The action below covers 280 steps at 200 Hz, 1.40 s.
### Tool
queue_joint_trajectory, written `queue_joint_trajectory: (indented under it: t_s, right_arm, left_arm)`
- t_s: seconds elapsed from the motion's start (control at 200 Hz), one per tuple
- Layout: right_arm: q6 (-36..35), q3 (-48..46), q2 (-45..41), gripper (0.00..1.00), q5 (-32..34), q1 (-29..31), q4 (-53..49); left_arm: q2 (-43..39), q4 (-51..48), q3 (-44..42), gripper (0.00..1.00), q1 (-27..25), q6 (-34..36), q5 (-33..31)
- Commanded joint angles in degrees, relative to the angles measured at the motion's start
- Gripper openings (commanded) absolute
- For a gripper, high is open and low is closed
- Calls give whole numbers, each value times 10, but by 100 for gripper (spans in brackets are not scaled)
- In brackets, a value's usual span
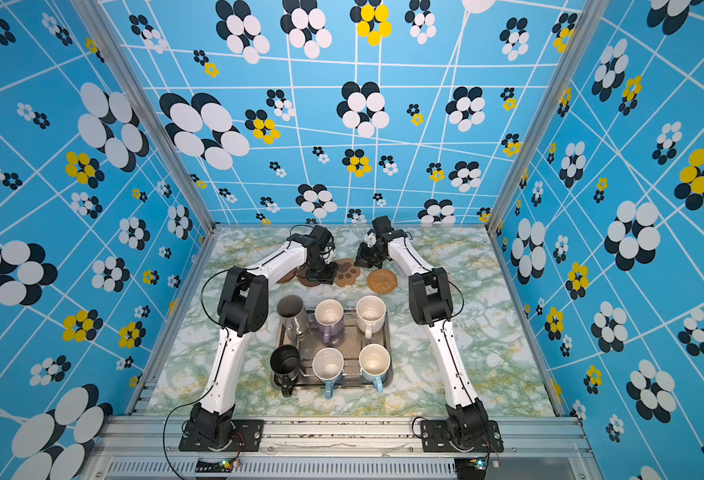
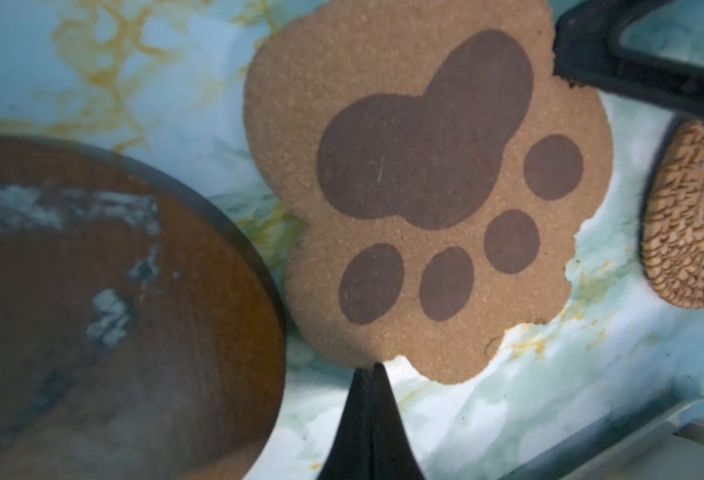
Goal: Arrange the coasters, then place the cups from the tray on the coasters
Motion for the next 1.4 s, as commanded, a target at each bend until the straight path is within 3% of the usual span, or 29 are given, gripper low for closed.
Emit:
queue_joint_trajectory:
  t_s: [0.0, 0.48, 1.11, 1.395]
  right_arm:
    - [-7, -30, -9, 0, 18, 5, -30]
    - [4, -38, -15, 0, 19, 1, -16]
    - [12, -36, -34, 0, -1, -7, 10]
    - [-12, -45, -94, 2, 3, -32, -12]
  left_arm:
    - [37, 9, 14, 0, 2, -10, -2]
    - [21, 8, 21, 0, 12, -13, -16]
    - [-66, 0, -11, 0, 11, 8, -42]
    - [-133, 3, -22, 0, 12, 13, -47]
